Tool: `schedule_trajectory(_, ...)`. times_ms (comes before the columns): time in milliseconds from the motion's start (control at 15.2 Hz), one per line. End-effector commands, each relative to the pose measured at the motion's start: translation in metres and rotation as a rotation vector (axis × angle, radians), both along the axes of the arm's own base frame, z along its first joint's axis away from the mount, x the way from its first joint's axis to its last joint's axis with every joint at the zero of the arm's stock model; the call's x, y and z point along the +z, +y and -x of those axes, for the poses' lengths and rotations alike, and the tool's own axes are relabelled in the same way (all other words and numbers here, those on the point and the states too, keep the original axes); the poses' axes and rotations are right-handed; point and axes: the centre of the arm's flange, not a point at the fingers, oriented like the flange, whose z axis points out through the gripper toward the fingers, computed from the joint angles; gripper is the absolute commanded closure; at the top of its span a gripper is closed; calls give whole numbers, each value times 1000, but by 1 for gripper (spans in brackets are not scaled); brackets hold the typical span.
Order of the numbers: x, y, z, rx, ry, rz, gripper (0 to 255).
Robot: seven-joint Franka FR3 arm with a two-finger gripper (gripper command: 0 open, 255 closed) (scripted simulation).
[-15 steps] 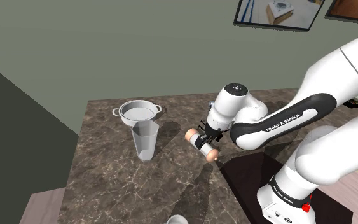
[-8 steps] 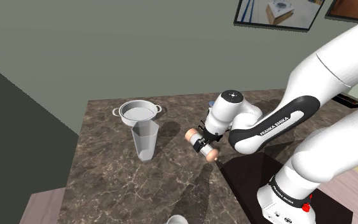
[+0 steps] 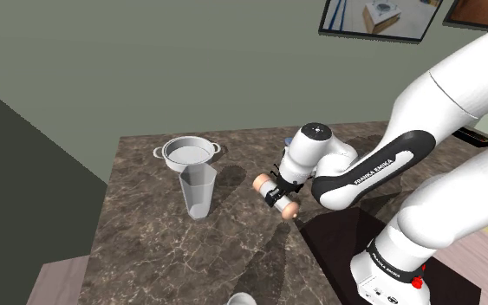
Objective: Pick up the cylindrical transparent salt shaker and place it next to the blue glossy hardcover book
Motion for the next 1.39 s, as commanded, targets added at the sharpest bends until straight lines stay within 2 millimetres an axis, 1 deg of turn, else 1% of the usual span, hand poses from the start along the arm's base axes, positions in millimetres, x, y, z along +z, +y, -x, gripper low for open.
schedule_trajectory(0, 0, 0, 0, 0, 0, 0, 255)
schedule_trajectory(396, 0, 0, 0, 0, 0, 0, 255)
schedule_trajectory(1320, 74, 0, 0, 0, 0, 0, 255)
